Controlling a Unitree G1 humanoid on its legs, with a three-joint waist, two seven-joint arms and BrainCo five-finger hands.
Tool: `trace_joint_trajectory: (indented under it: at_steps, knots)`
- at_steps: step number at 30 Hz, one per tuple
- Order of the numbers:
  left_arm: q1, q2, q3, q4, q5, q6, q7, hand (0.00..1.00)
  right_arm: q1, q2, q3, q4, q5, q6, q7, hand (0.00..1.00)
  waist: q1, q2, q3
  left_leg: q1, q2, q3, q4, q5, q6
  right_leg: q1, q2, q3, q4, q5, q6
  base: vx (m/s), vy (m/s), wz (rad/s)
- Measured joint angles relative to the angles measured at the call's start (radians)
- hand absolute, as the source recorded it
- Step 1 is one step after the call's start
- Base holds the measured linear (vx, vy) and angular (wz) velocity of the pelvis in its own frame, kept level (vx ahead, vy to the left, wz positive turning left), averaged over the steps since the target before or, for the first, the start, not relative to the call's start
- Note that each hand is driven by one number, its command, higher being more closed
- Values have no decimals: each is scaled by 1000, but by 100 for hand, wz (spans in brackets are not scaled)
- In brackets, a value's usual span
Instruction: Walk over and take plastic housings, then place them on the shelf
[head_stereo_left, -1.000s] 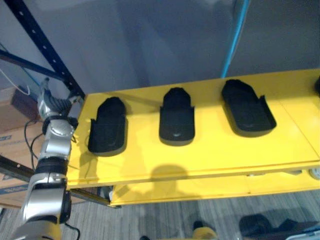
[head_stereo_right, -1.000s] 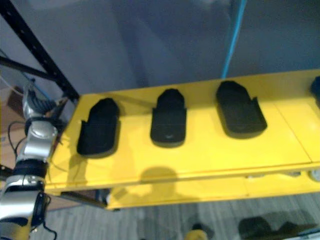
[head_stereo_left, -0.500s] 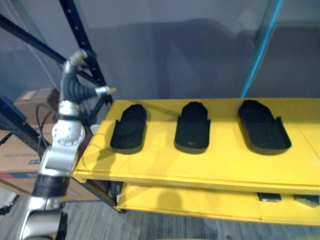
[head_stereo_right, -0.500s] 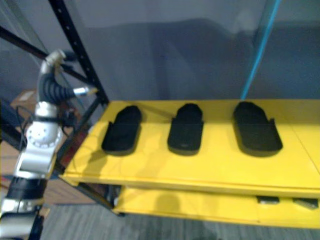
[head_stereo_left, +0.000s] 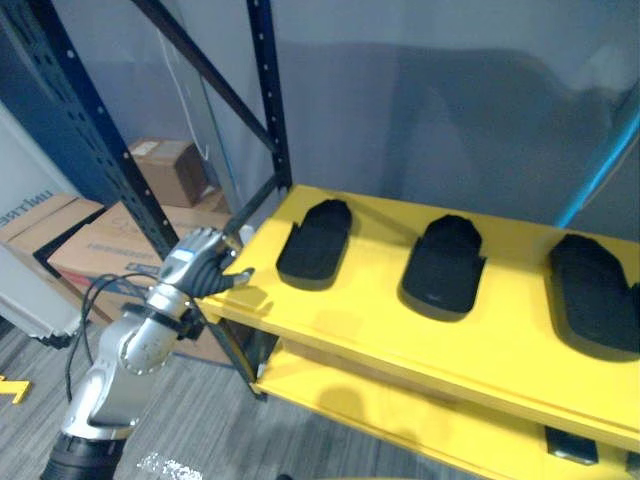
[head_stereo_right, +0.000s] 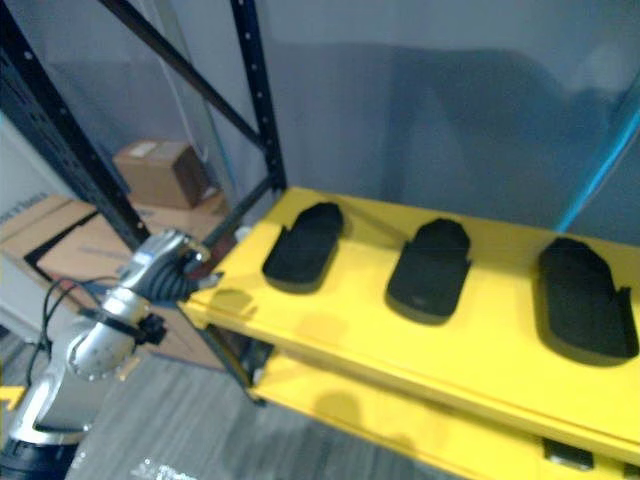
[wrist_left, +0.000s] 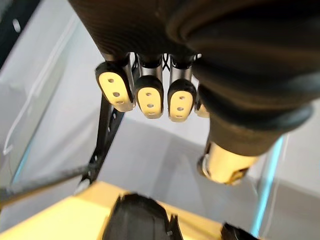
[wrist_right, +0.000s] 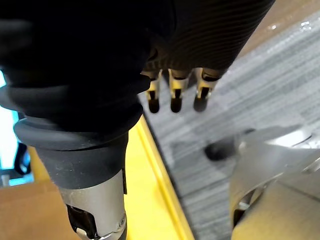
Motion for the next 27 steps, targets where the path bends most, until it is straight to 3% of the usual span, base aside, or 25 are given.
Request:
trace_joint_trajectory:
  at_steps: [10,19,27]
  knots:
    - [-45,3,-165,87,27,23,-174,100,-16,-5,0,34,2,2,1,0,-19,-3,14,-1,-1,4,0,0,0,-4,4,3,0,0,0,0,0,0]
    - [-121,3,-245,309,43,90,-254,100,-22,-5,1,15,3,21,0,0,-34,-3,40,40,4,34,0,-17,-7,6,10,30,-4,-3,-3,11,0,-11]
    - [-140,3,-279,390,80,106,-319,100,-15,0,1,-27,0,26,1,0,-36,-4,45,52,-3,42,0,-29,-9,18,3,32,-19,-3,-1,55,10,-4]
